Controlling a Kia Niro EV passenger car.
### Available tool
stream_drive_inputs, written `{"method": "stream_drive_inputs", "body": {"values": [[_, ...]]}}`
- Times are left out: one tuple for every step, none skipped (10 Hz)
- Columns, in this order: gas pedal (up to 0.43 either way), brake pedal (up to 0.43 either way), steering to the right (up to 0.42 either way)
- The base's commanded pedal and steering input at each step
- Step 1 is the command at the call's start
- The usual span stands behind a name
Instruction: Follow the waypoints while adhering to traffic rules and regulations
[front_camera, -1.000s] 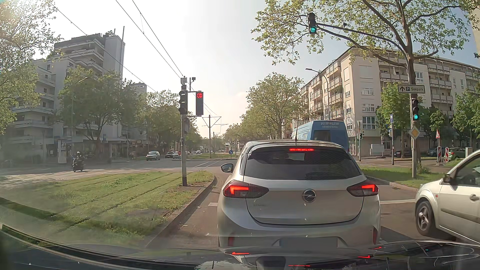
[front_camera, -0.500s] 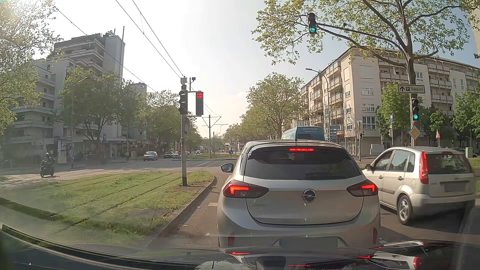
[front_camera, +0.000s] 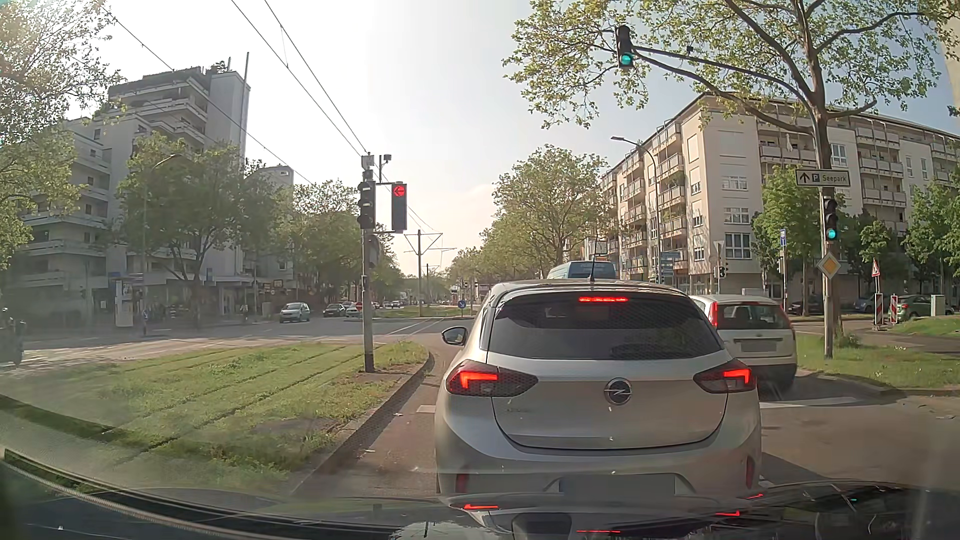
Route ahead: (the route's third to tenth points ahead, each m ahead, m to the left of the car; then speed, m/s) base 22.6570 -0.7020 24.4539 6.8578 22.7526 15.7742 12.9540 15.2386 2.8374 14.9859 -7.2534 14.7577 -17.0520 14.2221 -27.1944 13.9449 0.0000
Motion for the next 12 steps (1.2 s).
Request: {"method": "stream_drive_inputs", "body": {"values": [[0.0,0.238,0.002],[0.0,0.238,0.002],[0.0,0.238,0.002],[0.0,0.238,0.002],[0.0,0.238,0.002],[0.0,0.238,0.002],[0.0,0.238,0.002],[0.0,0.238,0.002],[0.0,0.238,0.002],[0.0,0.238,0.002],[0.0,0.238,0.002],[0.0,0.238,0.002]]}}
